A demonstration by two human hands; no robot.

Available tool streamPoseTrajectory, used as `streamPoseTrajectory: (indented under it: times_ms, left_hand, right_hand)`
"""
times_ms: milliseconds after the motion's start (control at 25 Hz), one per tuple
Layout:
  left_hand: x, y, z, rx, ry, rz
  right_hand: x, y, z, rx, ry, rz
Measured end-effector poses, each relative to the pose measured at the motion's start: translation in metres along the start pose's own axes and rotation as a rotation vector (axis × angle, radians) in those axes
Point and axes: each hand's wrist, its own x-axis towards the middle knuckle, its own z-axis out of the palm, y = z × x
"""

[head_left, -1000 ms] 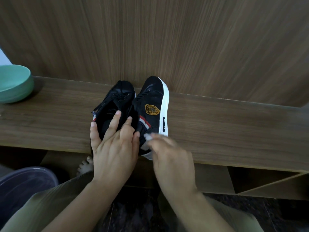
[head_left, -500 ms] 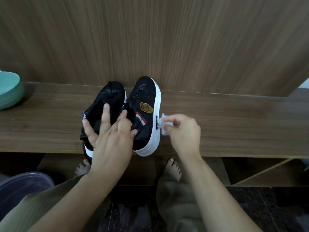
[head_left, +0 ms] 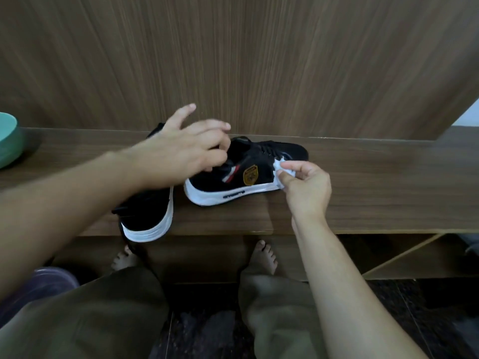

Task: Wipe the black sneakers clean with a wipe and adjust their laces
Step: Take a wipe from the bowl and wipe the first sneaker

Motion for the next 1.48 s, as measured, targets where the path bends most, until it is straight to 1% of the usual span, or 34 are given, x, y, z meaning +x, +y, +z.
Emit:
streamPoseTrajectory:
  times_ms: [40,160,200,240,280,320,400,440,480,520,560,640,680,720,760,880,920,1000,1080,1120,1160,1240,1280,1320,1360,1400,1440,1480]
  left_hand:
    - [0.007,-0.009,-0.004,0.042,-0.038,0.055]
    - [0.016,-0.027,-0.001,0.190,-0.097,0.293]
    - [0.015,-0.032,0.000,0.235,-0.144,0.342]
    - [0.013,-0.038,-0.001,0.264,-0.204,0.347]
    - [0.013,-0.044,-0.002,0.289,-0.276,0.302]
    - [0.015,-0.047,-0.004,0.323,-0.367,0.212]
    - [0.031,-0.042,-0.003,0.343,-0.584,-0.056]
    - [0.042,-0.030,-0.001,0.309,-0.660,-0.175]
    - [0.055,-0.014,0.003,0.260,-0.689,-0.266]
    - [0.064,0.002,0.010,0.212,-0.672,-0.348]
    - [0.069,0.014,0.017,0.163,-0.609,-0.436]
    - [0.068,0.026,0.033,-0.003,-0.427,-0.608]
    - [0.063,0.025,0.039,-0.124,-0.368,-0.652]
    - [0.058,0.021,0.042,-0.236,-0.335,-0.651]
    - [0.054,0.016,0.042,-0.310,-0.338,-0.608]
    - [0.041,-0.004,0.035,-0.409,-0.418,-0.446]
    - [0.037,-0.007,0.031,-0.426,-0.453,-0.421]
    - [0.031,-0.011,0.031,-0.445,-0.457,-0.423]
    - [0.026,-0.009,0.037,-0.449,-0.392,-0.454]
    - [0.023,-0.006,0.040,-0.457,-0.360,-0.471]
    - [0.023,-0.005,0.044,-0.464,-0.345,-0.488]
    - [0.022,-0.004,0.047,-0.478,-0.333,-0.509]
    - [0.022,-0.005,0.049,-0.481,-0.322,-0.511]
    - [0.022,-0.005,0.052,-0.479,-0.315,-0.512]
    - [0.022,-0.004,0.054,-0.479,-0.308,-0.520]
    - [0.021,-0.003,0.056,-0.473,-0.305,-0.529]
    - [0.021,-0.001,0.056,-0.463,-0.304,-0.534]
    - [0.022,0.000,0.057,-0.458,-0.307,-0.541]
  right_hand:
    - [-0.001,0.000,0.000,-0.006,-0.003,-0.005]
    - [-0.001,-0.001,-0.002,-0.043,-0.001,-0.036]
    - [-0.001,-0.002,-0.003,-0.060,0.000,-0.046]
    - [-0.001,-0.003,-0.003,-0.085,-0.001,-0.058]
    - [-0.002,-0.005,-0.002,-0.124,-0.006,-0.075]
    - [-0.003,-0.006,0.000,-0.178,-0.019,-0.100]
    - [-0.010,-0.009,0.008,-0.265,-0.074,-0.162]
    - [-0.014,-0.010,0.011,-0.282,-0.100,-0.194]
    - [-0.016,-0.010,0.014,-0.286,-0.117,-0.221]
    - [-0.017,-0.009,0.015,-0.285,-0.124,-0.241]
    - [-0.016,-0.008,0.015,-0.284,-0.124,-0.253]
    - [-0.013,-0.007,0.012,-0.283,-0.105,-0.245]
    - [-0.011,-0.006,0.009,-0.287,-0.088,-0.236]
    - [-0.008,-0.005,0.007,-0.295,-0.071,-0.233]
    - [-0.006,-0.003,0.005,-0.309,-0.057,-0.240]
    - [-0.005,-0.003,0.005,-0.371,-0.055,-0.342]
    - [-0.007,-0.004,0.008,-0.399,-0.072,-0.402]
    - [-0.014,0.000,0.018,-0.435,-0.146,-0.573]
    - [-0.023,0.010,0.032,-0.528,-0.228,-0.754]
    - [-0.026,0.013,0.035,-0.637,-0.264,-0.806]
    - [-0.028,0.012,0.032,-0.782,-0.318,-0.820]
    - [-0.023,0.011,0.006,-1.064,-0.375,-0.755]
    - [-0.019,0.010,-0.014,-1.129,-0.337,-0.702]
    - [-0.016,0.009,-0.036,-1.119,-0.239,-0.652]
    - [-0.017,0.011,-0.052,-1.027,-0.148,-0.609]
    - [-0.020,0.017,-0.055,-0.960,-0.088,-0.617]
    - [-0.024,0.019,-0.045,-0.925,-0.089,-0.657]
    - [-0.030,0.019,-0.026,-0.914,-0.160,-0.721]
